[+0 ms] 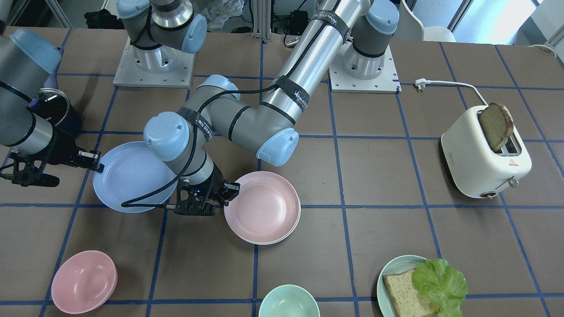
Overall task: Stack three plates with pink and blue
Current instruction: 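Raise the left gripper off the stack while the right gripper lifts the blue plate, then carry the blue plate over the pink plate with the right gripper while the left withdraws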
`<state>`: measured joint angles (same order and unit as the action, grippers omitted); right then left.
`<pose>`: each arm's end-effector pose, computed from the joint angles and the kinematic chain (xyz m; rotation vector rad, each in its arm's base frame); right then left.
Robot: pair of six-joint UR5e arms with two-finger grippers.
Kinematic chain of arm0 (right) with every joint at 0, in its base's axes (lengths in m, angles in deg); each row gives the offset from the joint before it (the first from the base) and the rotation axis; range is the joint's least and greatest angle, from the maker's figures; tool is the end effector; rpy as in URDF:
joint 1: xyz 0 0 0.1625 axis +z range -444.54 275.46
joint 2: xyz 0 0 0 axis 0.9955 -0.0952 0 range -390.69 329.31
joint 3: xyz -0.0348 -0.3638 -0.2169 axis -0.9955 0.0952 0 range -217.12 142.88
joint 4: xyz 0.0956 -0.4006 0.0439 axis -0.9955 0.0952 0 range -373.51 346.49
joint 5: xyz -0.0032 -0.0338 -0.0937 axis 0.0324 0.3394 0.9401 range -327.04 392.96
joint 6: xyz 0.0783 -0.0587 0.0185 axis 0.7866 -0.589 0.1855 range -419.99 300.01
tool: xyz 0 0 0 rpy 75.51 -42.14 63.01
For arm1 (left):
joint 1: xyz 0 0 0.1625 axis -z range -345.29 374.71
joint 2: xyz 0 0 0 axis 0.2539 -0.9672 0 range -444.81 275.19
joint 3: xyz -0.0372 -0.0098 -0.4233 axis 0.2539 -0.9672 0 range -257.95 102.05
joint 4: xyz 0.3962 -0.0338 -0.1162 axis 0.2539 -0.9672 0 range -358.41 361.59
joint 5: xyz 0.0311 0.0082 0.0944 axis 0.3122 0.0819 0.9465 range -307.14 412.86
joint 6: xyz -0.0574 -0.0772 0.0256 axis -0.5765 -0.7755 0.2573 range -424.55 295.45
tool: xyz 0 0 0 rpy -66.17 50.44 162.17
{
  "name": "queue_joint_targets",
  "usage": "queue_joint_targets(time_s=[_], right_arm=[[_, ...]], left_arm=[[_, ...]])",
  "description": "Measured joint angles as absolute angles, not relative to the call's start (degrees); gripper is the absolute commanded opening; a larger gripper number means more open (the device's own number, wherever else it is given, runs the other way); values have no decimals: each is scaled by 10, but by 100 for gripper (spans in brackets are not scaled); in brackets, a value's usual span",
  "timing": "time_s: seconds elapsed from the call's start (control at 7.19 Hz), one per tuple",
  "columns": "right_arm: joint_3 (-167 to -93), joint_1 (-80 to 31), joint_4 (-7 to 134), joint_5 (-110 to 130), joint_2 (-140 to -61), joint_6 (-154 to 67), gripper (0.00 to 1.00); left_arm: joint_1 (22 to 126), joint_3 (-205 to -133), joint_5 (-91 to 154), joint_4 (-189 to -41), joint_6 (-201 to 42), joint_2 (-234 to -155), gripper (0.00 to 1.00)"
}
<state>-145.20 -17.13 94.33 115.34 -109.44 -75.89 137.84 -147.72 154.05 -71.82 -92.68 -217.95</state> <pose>-0.0578 -0.5205 0.2706 0.1913 2.9365 0.2151 -0.5001 -0.5577 0.2120 0.1433 2.9143 -0.0072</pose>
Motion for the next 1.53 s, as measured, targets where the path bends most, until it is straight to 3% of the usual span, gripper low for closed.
queue_joint_targets(time_s=[0.56,1.53], right_arm=[[-1452,-154,947,1153,-1096,-746,0],[-1441,-1,990,1162,-1095,-540,0]], left_arm=[[1376,-1477,1541,-732,-923,-2152,100],[1290,-1461,1547,-894,-817,-1986,100]])
